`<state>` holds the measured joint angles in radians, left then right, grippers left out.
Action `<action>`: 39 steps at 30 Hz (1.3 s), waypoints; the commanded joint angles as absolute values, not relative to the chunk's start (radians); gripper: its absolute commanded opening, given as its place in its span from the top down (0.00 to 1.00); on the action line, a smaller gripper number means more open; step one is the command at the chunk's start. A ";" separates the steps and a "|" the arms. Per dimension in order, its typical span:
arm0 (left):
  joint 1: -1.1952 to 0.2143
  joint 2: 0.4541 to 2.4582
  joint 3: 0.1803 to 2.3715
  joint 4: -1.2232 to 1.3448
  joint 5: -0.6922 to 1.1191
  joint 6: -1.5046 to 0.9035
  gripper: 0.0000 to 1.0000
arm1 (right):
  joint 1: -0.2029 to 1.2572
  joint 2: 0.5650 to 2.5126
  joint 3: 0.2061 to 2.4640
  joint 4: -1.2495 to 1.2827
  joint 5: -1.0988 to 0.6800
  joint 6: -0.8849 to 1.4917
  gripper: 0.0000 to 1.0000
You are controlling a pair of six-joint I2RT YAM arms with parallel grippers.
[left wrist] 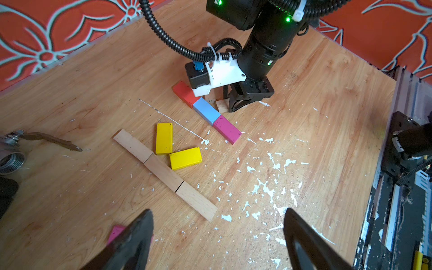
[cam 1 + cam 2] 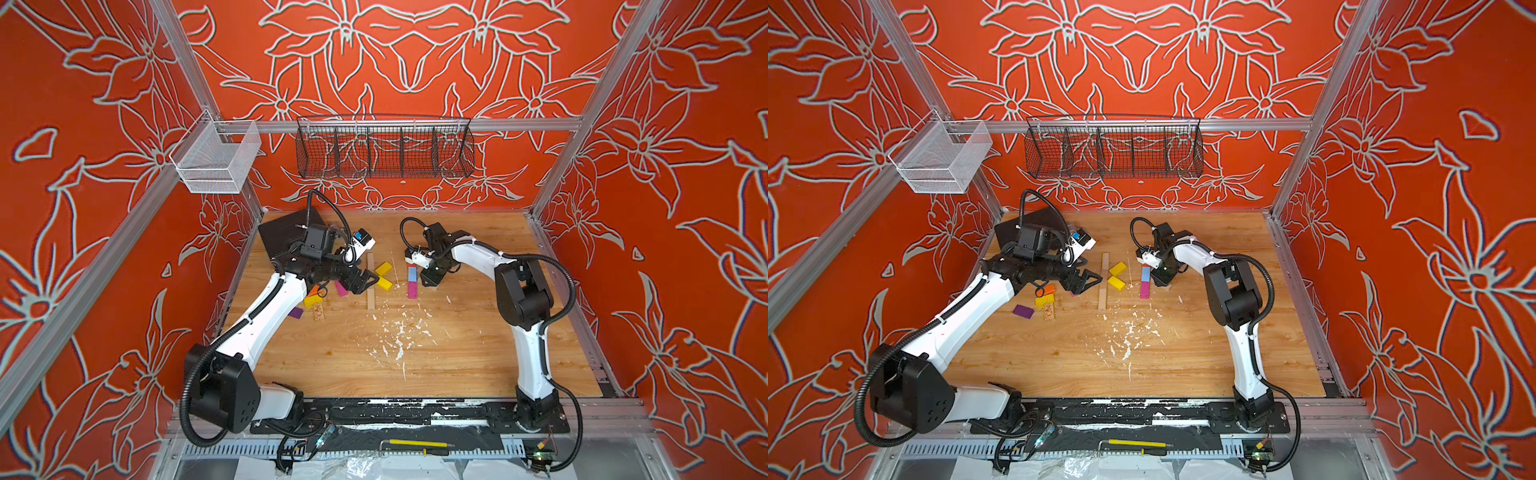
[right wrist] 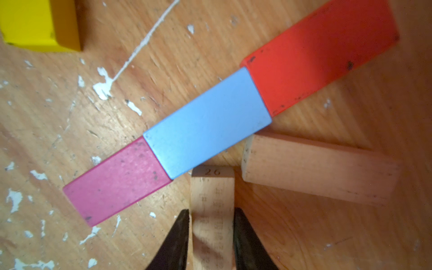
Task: Assemble the letter k with building blocks
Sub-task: Assemble the building block at the center of the board.
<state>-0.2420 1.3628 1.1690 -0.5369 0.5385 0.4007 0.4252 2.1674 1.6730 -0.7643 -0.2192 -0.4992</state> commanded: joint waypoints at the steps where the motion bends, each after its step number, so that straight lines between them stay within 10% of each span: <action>1: -0.235 1.371 1.188 -0.529 0.556 0.401 0.15 | 0.426 2.158 1.674 -0.769 -0.247 -0.529 0.66; 39: -0.226 1.384 1.194 -0.530 0.578 0.384 0.15 | 0.425 2.201 1.700 -0.770 -0.242 -0.446 0.71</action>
